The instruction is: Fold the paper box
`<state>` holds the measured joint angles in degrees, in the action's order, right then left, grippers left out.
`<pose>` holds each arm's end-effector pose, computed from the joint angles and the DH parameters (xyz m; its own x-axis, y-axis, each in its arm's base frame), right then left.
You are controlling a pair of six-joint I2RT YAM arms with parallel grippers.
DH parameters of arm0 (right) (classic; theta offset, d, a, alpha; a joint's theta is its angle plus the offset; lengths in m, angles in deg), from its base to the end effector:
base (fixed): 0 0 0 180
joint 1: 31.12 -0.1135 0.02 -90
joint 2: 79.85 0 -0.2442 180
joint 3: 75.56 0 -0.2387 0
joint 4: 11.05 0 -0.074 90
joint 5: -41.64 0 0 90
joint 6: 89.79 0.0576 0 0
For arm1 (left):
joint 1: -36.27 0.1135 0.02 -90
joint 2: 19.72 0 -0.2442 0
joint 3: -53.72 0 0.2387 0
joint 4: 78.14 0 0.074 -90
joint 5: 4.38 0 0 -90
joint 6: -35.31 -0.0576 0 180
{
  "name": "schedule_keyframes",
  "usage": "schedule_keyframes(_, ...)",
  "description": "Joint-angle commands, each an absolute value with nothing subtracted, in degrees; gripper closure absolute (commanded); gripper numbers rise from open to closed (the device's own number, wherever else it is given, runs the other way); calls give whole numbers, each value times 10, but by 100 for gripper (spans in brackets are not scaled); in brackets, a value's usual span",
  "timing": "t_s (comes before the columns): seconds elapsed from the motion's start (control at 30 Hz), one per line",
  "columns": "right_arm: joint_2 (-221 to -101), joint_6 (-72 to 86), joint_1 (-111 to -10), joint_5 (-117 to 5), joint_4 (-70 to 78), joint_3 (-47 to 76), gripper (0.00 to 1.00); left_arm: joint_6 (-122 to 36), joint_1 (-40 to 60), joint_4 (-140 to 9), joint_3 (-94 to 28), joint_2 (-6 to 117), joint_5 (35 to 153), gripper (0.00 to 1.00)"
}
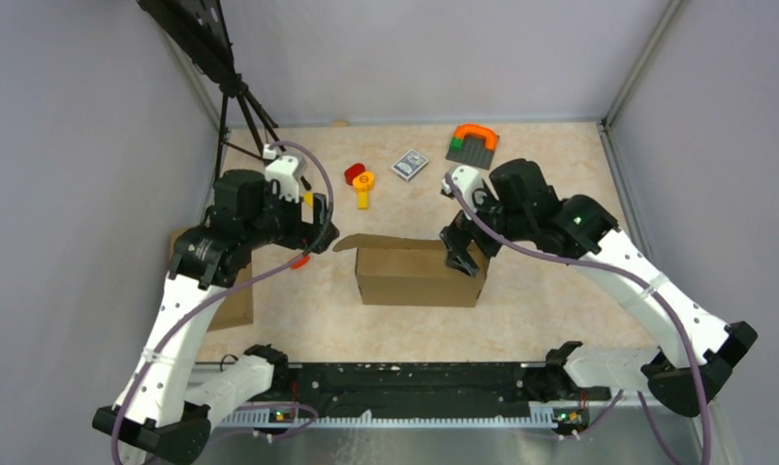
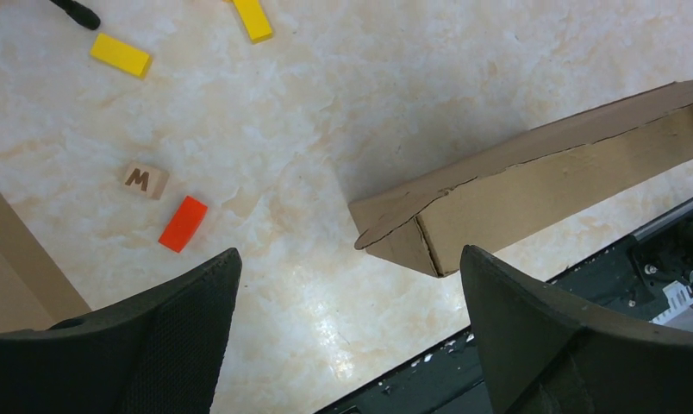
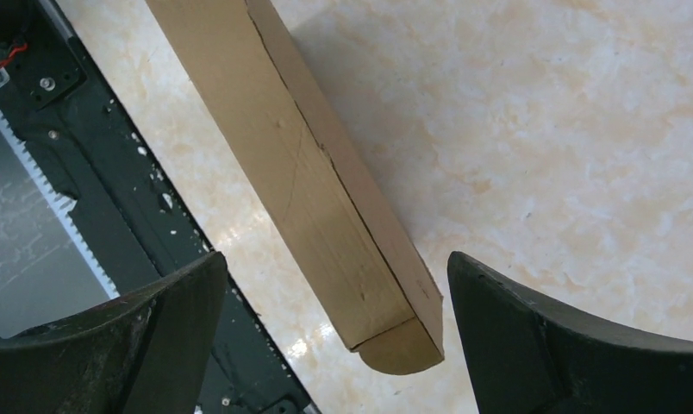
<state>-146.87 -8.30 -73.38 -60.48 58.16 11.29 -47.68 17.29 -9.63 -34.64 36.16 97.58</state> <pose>0.1652 0.1664 0.3544 -0.3858 -0.5461 -0.7436 -0.8373 0.5457 0.0337 0.1756 -0.0730 0.3672 -0.6102 0.0836 -0.7878 0.4052 0.8874 -0.2197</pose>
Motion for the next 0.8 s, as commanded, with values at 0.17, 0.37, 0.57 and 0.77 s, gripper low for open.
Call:
schedule_keyframes(0.17, -1521, -121, -743, -660, 607, 104, 3, -464, 195, -172, -320, 341, 1028, 4)
schedule_keyframes(0.37, -1509, -151, -744, -652, 576, 153, 2, -468, 196, -177, -313, 341, 1041, 4)
schedule_keyframes(0.57, -1505, -181, -745, -706, 562, 180, 2, -469, 196, -184, -307, 348, 1066, 4)
schedule_keyframes(0.77, -1500, -179, -744, -692, 561, 196, 2, -476, 196, -182, -307, 351, 1070, 3)
